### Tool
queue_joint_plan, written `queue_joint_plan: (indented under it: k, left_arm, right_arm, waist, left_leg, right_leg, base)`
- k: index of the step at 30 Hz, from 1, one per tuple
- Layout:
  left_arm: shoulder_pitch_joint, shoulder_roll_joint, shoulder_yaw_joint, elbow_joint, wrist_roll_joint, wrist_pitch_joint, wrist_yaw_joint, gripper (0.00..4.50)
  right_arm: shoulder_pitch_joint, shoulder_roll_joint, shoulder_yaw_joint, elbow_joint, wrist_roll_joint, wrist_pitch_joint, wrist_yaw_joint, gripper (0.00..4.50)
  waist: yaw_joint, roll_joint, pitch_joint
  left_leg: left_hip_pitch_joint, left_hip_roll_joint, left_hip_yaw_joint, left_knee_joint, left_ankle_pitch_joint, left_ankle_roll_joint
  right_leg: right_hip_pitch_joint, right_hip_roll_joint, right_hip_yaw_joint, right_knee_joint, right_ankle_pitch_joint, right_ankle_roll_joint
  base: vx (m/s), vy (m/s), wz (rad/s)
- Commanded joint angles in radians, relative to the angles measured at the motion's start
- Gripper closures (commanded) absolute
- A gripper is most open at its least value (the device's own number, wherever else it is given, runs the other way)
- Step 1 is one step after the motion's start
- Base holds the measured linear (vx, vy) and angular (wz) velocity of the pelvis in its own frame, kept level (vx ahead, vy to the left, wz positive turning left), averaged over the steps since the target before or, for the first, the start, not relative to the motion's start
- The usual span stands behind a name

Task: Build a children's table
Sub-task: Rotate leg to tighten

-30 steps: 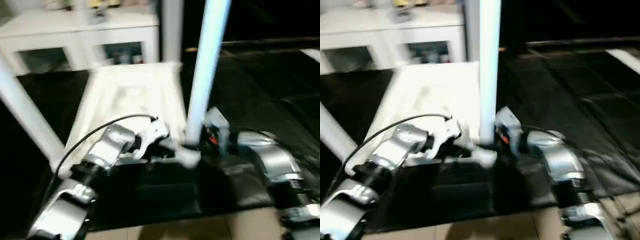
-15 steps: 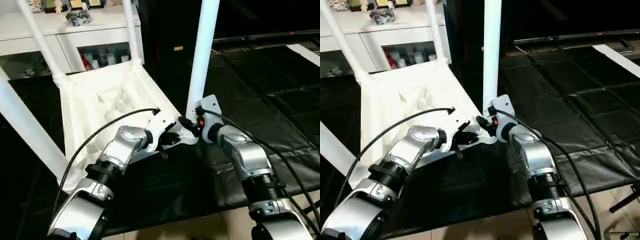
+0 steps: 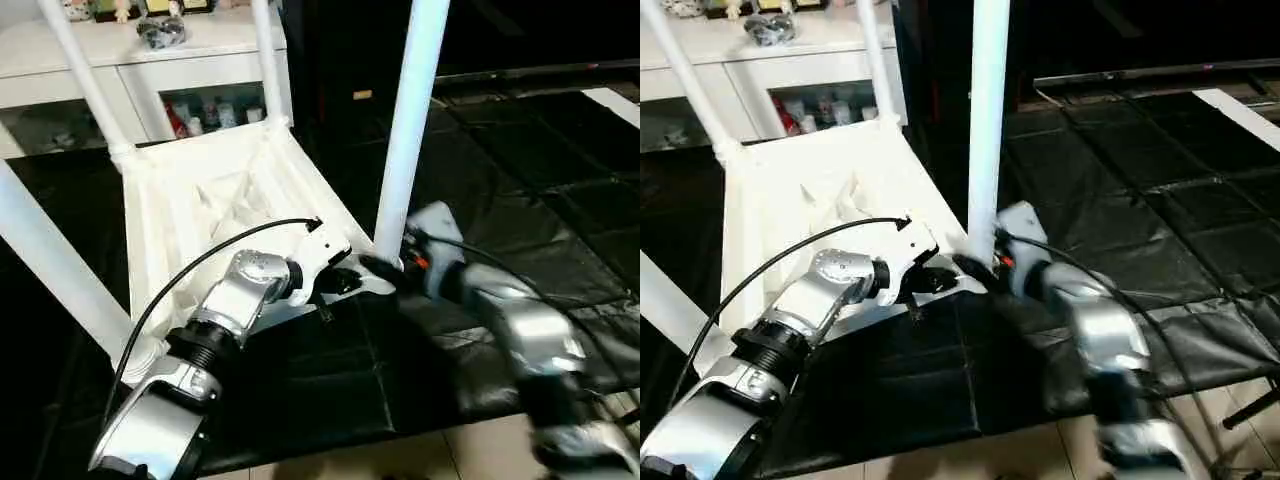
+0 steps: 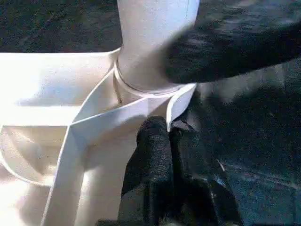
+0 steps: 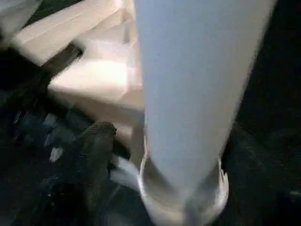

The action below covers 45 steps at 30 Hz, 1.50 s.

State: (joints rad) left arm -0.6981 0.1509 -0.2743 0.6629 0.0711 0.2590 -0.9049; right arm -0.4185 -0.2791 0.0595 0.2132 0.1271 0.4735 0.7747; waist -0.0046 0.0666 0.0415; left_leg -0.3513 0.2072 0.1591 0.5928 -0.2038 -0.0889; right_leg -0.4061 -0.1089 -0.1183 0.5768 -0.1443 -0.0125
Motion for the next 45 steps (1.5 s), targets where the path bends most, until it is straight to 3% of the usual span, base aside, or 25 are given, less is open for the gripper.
queue_joint_plan:
  k: [1, 7, 14, 18, 19, 20, 22, 27, 28, 34, 39, 40, 45]
  left_arm:
    - [-0.028, 0.024, 0.011, -0.003, -0.007, -0.043, -0.006, 4.50]
    - [-0.023, 0.101, -0.036, -0.001, 0.003, -0.096, -0.163, 4.50]
    - [-0.025, 0.145, -0.067, 0.006, 0.010, -0.135, -0.249, 4.50]
    - [-0.024, 0.154, -0.082, 0.001, 0.002, -0.159, -0.305, 4.50]
    - [-0.021, 0.156, -0.088, -0.002, 0.000, -0.167, -0.323, 4.50]
    - [-0.018, 0.159, -0.093, -0.007, -0.002, -0.176, -0.341, 4.50]
    - [-0.010, 0.162, -0.101, -0.018, -0.014, -0.187, -0.380, 4.50]
    - [-0.008, 0.169, -0.119, -0.023, -0.014, -0.211, -0.433, 4.50]
    - [-0.008, 0.171, -0.121, -0.026, -0.015, -0.213, -0.440, 4.50]
    - [0.001, 0.185, -0.139, -0.061, -0.021, -0.233, -0.505, 4.50]
    - [0.021, 0.194, -0.169, -0.103, -0.008, -0.257, -0.539, 4.50]
    - [0.026, 0.196, -0.178, -0.115, -0.005, -0.263, -0.543, 4.50]
    - [0.033, 0.198, -0.189, -0.129, 0.003, -0.269, -0.542, 4.50]
  right_arm:
    - [0.034, -0.003, 0.115, -0.036, 0.056, 0.027, 0.145, 0.53]
    - [0.032, -0.118, 0.069, -0.039, 0.076, 0.010, 0.257, 0.09]
    - [0.027, -0.202, 0.060, -0.040, 0.099, -0.009, 0.357, 0.03]
    - [0.018, -0.237, 0.064, -0.031, 0.115, -0.023, 0.410, 0.03]
    - [0.017, -0.244, 0.068, -0.030, 0.119, -0.026, 0.425, 0.03]
    - [0.015, -0.250, 0.073, -0.029, 0.121, -0.029, 0.439, 0.03]
    - [0.010, -0.261, 0.081, -0.020, 0.123, -0.038, 0.470, 0.03]
    - [-0.013, -0.270, 0.085, 0.024, 0.123, -0.073, 0.499, 0.03]
    - [-0.016, -0.271, 0.087, 0.026, 0.125, -0.077, 0.505, 0.03]
    - [-0.030, -0.273, 0.110, 0.056, 0.115, -0.147, 0.568, 0.03]
    - [-0.057, -0.239, 0.113, 0.109, 0.121, -0.208, 0.586, 0.03]
    - [-0.066, -0.228, 0.116, 0.128, 0.117, -0.223, 0.586, 0.20]
    - [-0.072, -0.211, 0.137, 0.141, 0.122, -0.246, 0.623, 0.49]
  waist:
    - [0.012, -0.018, -0.067]
    - [0.009, -0.018, -0.063]
    - [0.035, -0.022, -0.068]
    - [0.048, -0.023, -0.069]
    - [0.050, -0.022, -0.068]
    - [0.052, -0.013, -0.068]
    - [0.057, -0.016, -0.068]
    - [0.072, -0.017, -0.070]
    - [0.075, -0.026, -0.070]
    - [0.093, -0.022, -0.072]
    - [0.092, -0.023, -0.071]
    - [0.093, -0.019, -0.071]
    - [0.093, -0.021, -0.070]
  left_leg:
    - [-0.016, 0.003, 0.007, -0.060, -0.152, 0.117]
    - [-0.014, 0.003, 0.005, -0.063, -0.201, 0.106]
    - [-0.011, 0.009, 0.010, -0.060, -0.145, 0.112]
    - [-0.011, 0.010, 0.012, -0.059, -0.134, 0.114]
    - [-0.011, 0.011, 0.011, -0.059, -0.132, 0.113]
    - [-0.010, 0.011, 0.011, -0.059, -0.138, 0.111]
    - [-0.010, 0.011, 0.012, -0.060, -0.147, 0.107]
    - [-0.007, 0.013, 0.012, -0.060, -0.140, 0.100]
    - [-0.008, 0.014, 0.012, -0.060, -0.135, 0.101]
    - [-0.006, 0.017, 0.013, -0.060, -0.119, 0.103]
    - [-0.008, 0.017, 0.012, -0.061, -0.129, 0.099]
    - [-0.006, 0.018, 0.012, -0.062, -0.135, 0.097]
    - [-0.006, 0.017, 0.013, -0.062, -0.133, 0.096]
  right_leg:
    - [0.074, -0.030, 0.038, -0.069, -0.287, -0.194]
    - [0.070, -0.030, 0.035, -0.079, -0.377, -0.167]
    - [0.067, -0.032, 0.041, -0.064, -0.289, -0.204]
    - [0.068, -0.032, 0.041, -0.062, -0.280, -0.205]
    - [0.068, -0.033, 0.042, -0.062, -0.280, -0.205]
    - [0.067, -0.032, 0.041, -0.063, -0.283, -0.204]
    - [0.068, -0.032, 0.040, -0.063, -0.286, -0.205]
    - [0.065, -0.033, 0.042, -0.061, -0.279, -0.209]
    - [0.066, -0.034, 0.042, -0.057, -0.275, -0.211]
    - [0.064, -0.036, 0.044, -0.054, -0.261, -0.213]
    - [0.065, -0.037, 0.044, -0.052, -0.262, -0.216]
    - [0.063, -0.037, 0.044, -0.054, -0.272, -0.214]
    - [0.064, -0.035, 0.045, -0.054, -0.268, -0.213]
  base:
    - [0.000, 0.000, 0.00]
    - [0.000, 0.000, 0.00]
    - [0.000, 0.000, 0.00]
    - [0.000, 0.000, 0.00]
    - [0.000, 0.000, 0.00]
    - [0.000, 0.000, 0.00]
    - [0.000, 0.000, 0.00]
    - [0.000, 0.000, 0.00]
    - [0.000, 0.000, 0.00]
    - [0.000, 0.000, 0.00]
    - [0.000, 0.000, 0.00]
    - [0.000, 0.000, 0.00]
    - [0.000, 0.000, 0.00]
